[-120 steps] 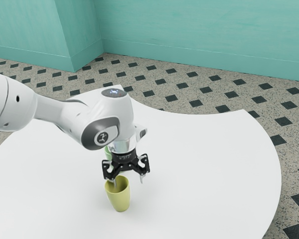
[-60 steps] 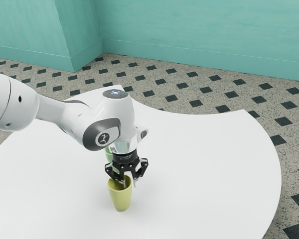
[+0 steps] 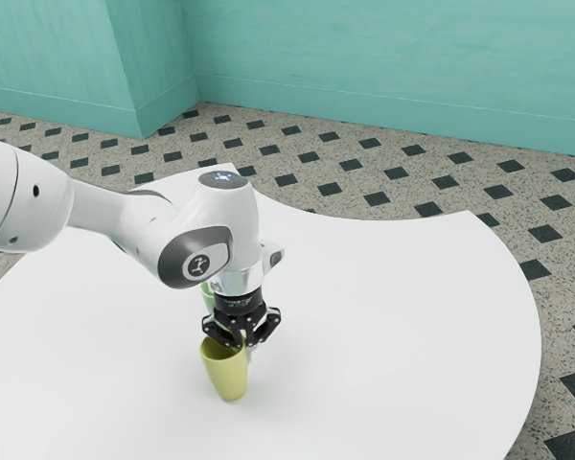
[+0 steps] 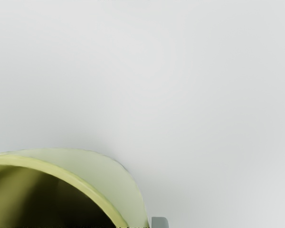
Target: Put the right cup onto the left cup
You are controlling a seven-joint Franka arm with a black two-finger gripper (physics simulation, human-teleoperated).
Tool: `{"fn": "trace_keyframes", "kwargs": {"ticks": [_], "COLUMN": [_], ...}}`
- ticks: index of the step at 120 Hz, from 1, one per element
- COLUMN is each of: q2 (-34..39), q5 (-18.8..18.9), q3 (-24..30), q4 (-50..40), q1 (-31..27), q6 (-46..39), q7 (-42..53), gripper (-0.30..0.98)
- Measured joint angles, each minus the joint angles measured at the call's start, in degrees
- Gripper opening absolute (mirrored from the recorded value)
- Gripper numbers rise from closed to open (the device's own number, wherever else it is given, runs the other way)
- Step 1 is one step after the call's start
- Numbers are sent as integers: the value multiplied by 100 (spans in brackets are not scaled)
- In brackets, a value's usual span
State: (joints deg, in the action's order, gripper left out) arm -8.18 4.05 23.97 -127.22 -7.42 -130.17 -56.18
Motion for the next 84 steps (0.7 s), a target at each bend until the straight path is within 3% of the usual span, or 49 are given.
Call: {"fn": "trace_keyframes", "kwargs": {"ticks": [39,84], "q2": [349,526], "q5": [216,349], "q3": [-45,-560], "q4": [862,1554], "q1": [11,-43], "q6": [872,1951], "q7": [27,308], "gripper": [-9,-10]}}
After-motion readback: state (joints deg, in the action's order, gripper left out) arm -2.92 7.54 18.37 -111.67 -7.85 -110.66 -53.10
